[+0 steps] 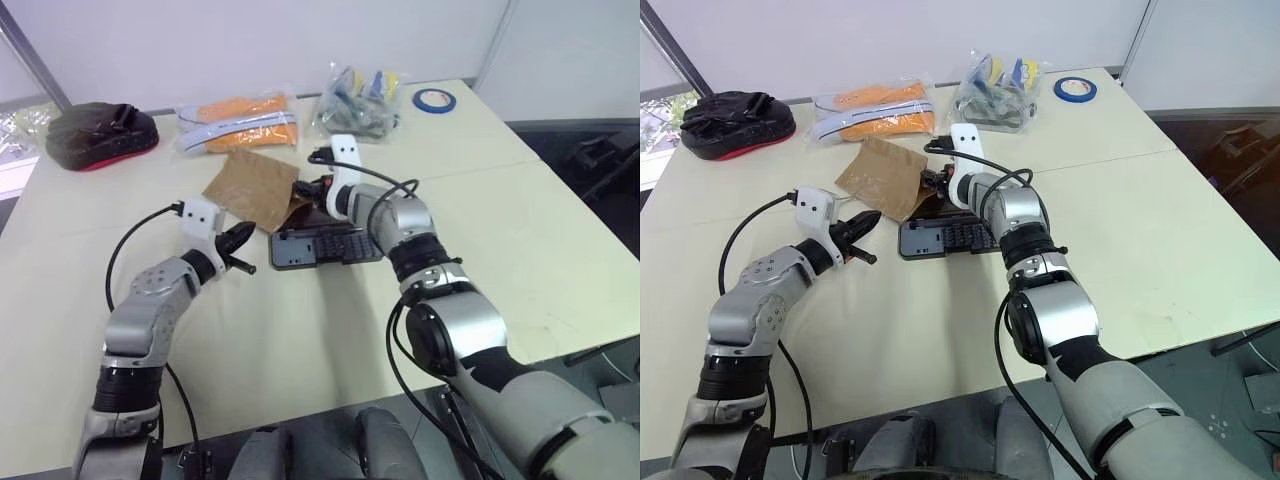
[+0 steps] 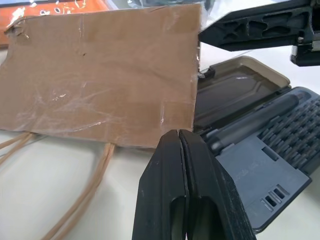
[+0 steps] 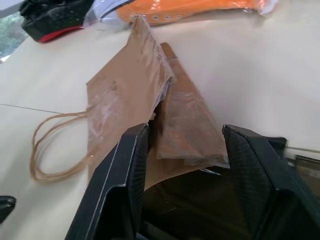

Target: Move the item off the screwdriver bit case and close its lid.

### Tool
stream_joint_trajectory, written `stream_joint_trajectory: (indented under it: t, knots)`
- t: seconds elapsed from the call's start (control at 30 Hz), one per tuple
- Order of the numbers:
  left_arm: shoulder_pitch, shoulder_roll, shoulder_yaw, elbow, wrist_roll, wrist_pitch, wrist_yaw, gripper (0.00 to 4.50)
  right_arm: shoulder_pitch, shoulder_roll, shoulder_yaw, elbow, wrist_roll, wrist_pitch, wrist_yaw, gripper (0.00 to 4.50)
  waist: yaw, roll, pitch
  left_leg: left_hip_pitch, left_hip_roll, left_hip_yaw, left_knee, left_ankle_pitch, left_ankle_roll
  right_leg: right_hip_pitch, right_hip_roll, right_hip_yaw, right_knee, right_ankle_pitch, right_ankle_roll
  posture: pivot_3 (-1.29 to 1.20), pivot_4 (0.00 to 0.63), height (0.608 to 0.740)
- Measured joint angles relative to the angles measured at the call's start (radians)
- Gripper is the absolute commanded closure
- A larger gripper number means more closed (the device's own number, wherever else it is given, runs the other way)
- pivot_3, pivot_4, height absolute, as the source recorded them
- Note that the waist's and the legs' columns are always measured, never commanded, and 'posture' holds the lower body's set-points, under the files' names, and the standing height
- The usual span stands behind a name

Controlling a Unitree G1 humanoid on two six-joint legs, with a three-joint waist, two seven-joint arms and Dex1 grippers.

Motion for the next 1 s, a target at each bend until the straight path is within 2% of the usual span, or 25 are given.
stream_joint_trajectory:
  t: [0.7, 0.93, 1.0]
  knots:
    - [0.017, 0.003, 0.0, -0.012, 0.003, 0.0, 0.024, 4.5, -0.019, 0.043, 0.023, 0.006, 0.0, 0.009, 0.08, 2.1, 0.001, 0.0, 0.0, 0.0, 0.0, 0.0, 0.0, 0.0, 0.0, 0.0, 0.0, 0.0, 0.0, 0.0, 0.0, 0.0, 0.15, 0.74]
    - [0.027, 0.003, -0.001, -0.031, 0.005, -0.001, 0.035, 4.5, -0.044, 0.062, 0.006, 0.097, -0.003, -0.072, 0.076, 2.1, 0.001, 0.0, 0.0, 0.0, 0.0, 0.0, 0.0, 0.0, 0.0, 0.0, 0.0, 0.0, 0.0, 0.0, 0.0, 0.0, 0.15, 0.74]
    - [0.027, 0.003, -0.001, -0.036, 0.007, -0.002, 0.038, 4.5, -0.046, 0.063, 0.004, 0.12, -0.003, -0.093, 0.075, 2.6, 0.001, 0.0, 0.0, 0.0, 0.0, 0.0, 0.0, 0.0, 0.0, 0.0, 0.0, 0.0, 0.0, 0.0, 0.0, 0.0, 0.15, 0.74]
